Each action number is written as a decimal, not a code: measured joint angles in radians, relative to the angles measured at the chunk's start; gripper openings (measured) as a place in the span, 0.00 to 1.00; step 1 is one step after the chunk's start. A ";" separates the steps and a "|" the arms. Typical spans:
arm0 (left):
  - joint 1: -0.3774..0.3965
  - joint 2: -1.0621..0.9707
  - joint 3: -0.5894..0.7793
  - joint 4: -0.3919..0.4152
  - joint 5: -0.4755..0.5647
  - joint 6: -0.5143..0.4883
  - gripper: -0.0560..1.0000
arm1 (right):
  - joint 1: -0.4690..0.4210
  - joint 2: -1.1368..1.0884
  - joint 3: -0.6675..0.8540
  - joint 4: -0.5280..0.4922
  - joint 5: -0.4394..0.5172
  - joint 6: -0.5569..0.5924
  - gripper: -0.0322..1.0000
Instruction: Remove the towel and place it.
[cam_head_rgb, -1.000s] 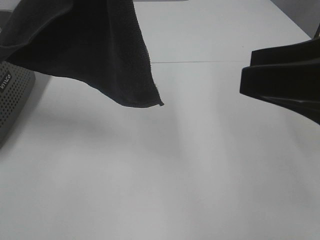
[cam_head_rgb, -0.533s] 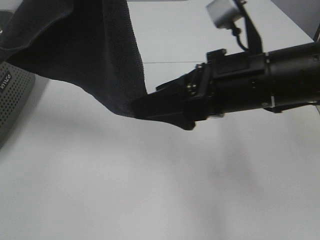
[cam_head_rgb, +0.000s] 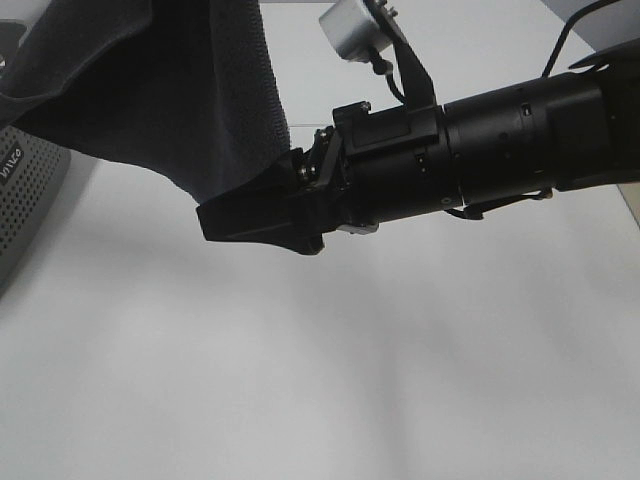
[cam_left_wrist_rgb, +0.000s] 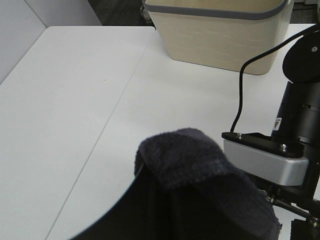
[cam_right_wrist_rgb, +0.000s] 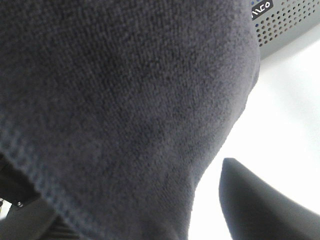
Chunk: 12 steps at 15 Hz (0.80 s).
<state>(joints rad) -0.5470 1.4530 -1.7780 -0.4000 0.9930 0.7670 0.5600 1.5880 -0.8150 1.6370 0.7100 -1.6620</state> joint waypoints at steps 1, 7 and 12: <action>0.000 0.000 0.000 0.000 0.000 0.000 0.05 | 0.000 0.001 0.000 0.000 0.000 0.000 0.64; 0.000 0.000 0.000 0.008 0.000 0.000 0.05 | 0.000 -0.013 0.000 -0.011 0.001 0.000 0.39; 0.000 0.000 0.000 0.011 0.002 0.000 0.05 | 0.000 -0.013 0.000 -0.024 0.029 0.000 0.04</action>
<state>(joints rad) -0.5470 1.4530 -1.7780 -0.3890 0.9950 0.7670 0.5600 1.5750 -0.8150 1.6130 0.7390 -1.6620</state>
